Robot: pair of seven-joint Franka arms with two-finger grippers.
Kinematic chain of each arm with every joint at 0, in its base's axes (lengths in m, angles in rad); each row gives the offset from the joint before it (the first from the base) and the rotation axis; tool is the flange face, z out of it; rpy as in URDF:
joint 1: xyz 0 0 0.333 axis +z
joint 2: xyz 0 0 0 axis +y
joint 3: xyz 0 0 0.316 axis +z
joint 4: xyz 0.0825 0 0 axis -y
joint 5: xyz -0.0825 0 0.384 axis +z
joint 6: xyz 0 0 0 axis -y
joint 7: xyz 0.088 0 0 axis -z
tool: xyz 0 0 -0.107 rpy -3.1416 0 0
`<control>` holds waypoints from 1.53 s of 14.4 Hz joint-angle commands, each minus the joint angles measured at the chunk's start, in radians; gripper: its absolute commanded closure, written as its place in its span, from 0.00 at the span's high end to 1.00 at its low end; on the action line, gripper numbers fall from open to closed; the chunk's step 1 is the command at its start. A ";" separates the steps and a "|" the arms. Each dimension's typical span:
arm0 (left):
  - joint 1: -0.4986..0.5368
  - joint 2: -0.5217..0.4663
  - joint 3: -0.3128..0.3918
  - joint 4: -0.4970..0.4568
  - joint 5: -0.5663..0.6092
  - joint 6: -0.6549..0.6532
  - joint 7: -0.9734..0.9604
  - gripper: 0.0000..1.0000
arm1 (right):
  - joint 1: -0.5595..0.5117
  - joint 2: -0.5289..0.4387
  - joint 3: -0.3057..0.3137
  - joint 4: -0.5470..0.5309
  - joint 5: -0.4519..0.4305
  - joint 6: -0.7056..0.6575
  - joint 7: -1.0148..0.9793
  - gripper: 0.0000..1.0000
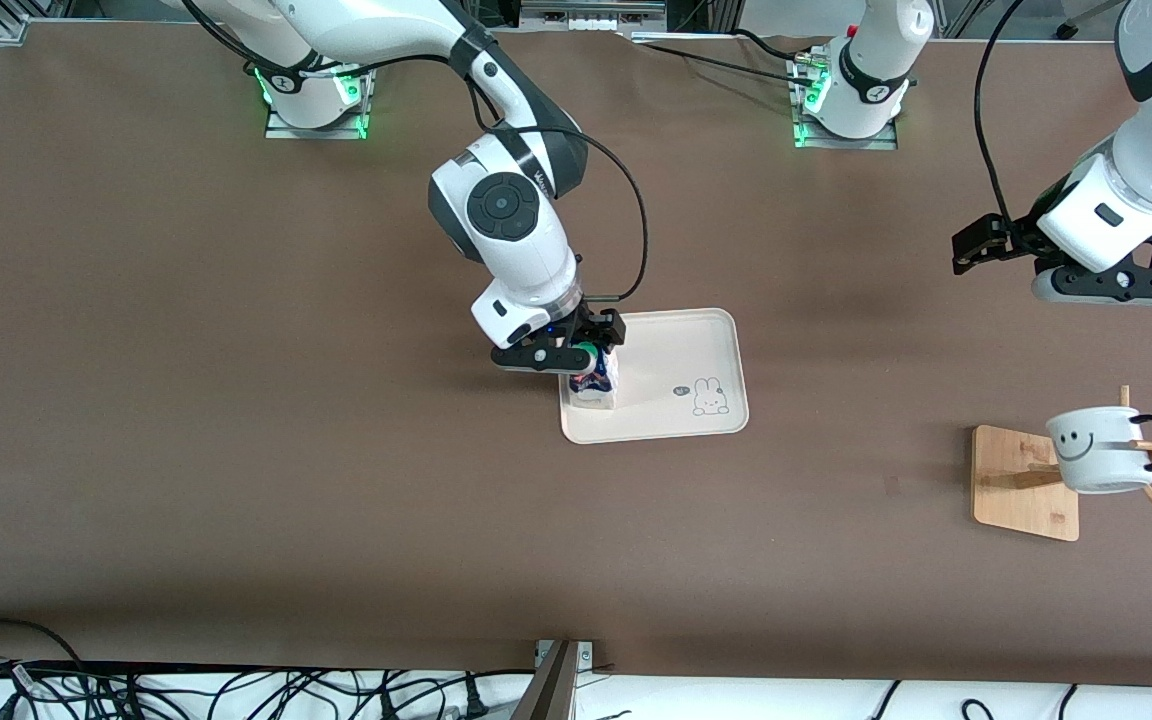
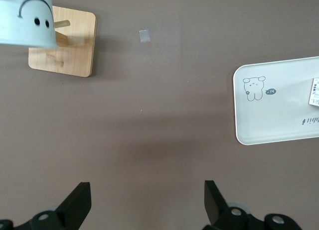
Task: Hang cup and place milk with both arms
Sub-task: 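Release the mug and raise the left gripper while the right gripper grasps, then lift the blue milk carton with the right gripper and carry it aside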
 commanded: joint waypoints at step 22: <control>0.047 0.059 0.000 0.185 0.019 -0.073 -0.013 1.00 | 0.011 -0.108 -0.080 0.030 -0.003 -0.105 0.052 0.34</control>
